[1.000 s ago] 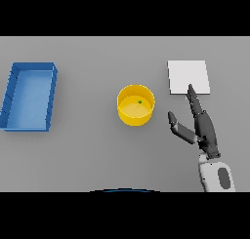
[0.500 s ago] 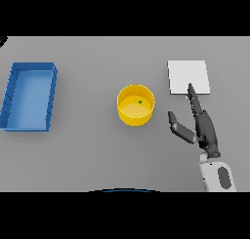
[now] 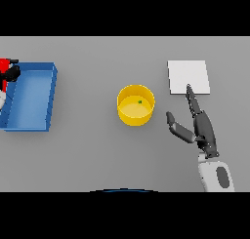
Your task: Pick up the red beaker and tilt it to pour out 1 green nut into yellow bowl. Pick up the yellow bowl and place it on the metallic measuring scale.
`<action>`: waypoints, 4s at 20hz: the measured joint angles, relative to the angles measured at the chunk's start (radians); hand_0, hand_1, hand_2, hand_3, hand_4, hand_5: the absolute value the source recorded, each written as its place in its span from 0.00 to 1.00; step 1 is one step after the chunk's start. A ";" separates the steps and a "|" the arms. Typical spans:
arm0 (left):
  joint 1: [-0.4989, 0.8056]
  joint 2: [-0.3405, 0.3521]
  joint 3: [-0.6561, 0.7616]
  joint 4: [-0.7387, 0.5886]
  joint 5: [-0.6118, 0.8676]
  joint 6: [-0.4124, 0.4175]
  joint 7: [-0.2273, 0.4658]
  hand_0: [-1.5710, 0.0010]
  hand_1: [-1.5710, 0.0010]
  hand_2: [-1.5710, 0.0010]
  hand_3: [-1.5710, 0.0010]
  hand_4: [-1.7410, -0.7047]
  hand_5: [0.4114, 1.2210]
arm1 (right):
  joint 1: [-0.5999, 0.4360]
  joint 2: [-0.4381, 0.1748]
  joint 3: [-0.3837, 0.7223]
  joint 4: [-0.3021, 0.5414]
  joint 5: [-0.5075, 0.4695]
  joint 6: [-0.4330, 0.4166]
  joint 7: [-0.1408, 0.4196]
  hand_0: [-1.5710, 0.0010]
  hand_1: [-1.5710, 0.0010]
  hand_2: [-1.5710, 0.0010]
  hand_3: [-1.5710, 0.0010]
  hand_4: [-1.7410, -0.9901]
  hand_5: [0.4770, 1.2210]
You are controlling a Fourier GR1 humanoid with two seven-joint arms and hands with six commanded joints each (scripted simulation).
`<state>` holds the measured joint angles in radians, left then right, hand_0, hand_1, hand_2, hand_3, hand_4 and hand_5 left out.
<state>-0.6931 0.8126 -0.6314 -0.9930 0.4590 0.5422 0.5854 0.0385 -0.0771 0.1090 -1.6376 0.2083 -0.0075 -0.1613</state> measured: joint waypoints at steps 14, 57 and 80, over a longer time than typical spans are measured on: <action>0.051 0.111 -0.095 -0.120 0.026 -0.288 -0.098 0.89 0.91 0.91 0.92 0.98 0.29 | 0.010 -0.005 0.011 -0.009 0.013 0.001 -0.008 1.00 1.00 1.00 1.00 0.77 0.28; 0.102 0.104 -0.043 -0.145 0.053 -0.206 -0.251 1.00 1.00 1.00 1.00 0.99 0.34 | -0.739 -0.269 0.599 0.503 0.702 0.504 -0.039 0.93 0.94 0.94 0.94 0.51 0.49; 0.098 0.109 -0.042 -0.133 0.055 -0.224 -0.252 1.00 1.00 1.00 1.00 0.98 0.35 | -0.741 -0.352 0.518 0.357 0.619 0.561 -0.034 0.01 0.01 0.09 0.22 0.00 1.00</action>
<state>-0.5953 0.9214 -0.6731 -1.1261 0.5136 0.3182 0.3329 -0.7029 -0.4291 0.6272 -1.2807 0.8269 0.5532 -0.1948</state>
